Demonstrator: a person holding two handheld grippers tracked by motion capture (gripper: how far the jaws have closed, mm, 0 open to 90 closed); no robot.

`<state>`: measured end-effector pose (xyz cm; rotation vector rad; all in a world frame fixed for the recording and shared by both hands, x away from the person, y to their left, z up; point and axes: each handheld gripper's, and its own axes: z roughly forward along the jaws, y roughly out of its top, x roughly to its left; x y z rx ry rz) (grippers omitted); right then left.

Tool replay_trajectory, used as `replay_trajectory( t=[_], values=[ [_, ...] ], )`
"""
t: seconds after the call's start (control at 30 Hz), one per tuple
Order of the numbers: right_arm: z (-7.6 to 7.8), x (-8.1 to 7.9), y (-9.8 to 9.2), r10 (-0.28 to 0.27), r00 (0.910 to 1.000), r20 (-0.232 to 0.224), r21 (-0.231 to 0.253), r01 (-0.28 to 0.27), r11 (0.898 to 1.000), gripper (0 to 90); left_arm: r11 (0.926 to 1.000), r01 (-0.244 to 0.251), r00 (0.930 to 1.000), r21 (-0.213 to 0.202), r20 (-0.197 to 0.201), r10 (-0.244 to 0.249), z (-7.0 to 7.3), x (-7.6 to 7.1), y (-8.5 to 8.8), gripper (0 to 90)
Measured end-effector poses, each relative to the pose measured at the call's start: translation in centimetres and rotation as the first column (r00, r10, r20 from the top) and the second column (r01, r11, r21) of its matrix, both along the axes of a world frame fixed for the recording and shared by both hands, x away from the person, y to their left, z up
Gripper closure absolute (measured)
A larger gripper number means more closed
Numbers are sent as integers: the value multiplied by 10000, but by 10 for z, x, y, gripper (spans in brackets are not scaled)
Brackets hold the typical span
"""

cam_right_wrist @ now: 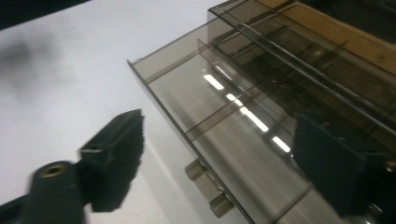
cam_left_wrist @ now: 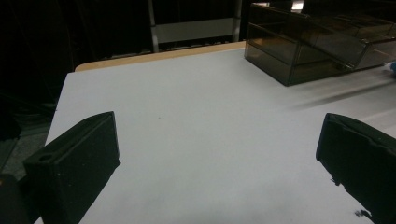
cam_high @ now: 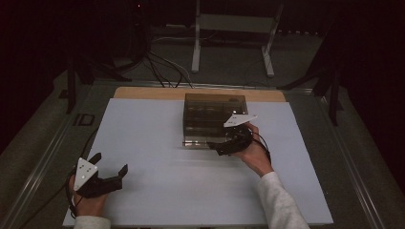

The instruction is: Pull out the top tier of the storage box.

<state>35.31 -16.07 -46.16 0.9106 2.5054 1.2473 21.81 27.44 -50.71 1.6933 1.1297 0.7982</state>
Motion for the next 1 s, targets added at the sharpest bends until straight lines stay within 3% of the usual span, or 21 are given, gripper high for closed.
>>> replay_trajectory(
  t=[0.13, 0.2, 0.4, 0.83, 1.0],
  values=[
    [1, -2, -1, -385, 9991, 163, -154, 387, 9991, 67, 10000, 9, 10000, -1, -10, -9, 0, 0, 0, 6],
    [3, -4, -2, -1130, 9927, 427, -193, 1139, 9933, 35, 10000, 21, 10000, 10, -19, -21, 0, 1, 0, 6],
    [3, -6, -5, -1800, 9832, 290, 166, 1796, 9836, 0, 10000, 25, 10000, -2, -8, -25, 0, 1, -1, 6],
    [2, -14, -15, -2187, 9756, 177, 495, 2176, 9748, 0, 10000, -5, 10000, -1, -41, 5, -1, 1, 0, 6],
    [3, -18, -21, -2514, 9676, 243, 710, 2491, 9659, 0, 10000, -18, 10000, 2, -48, 18, -1, 2, -1, 6]
  ],
)
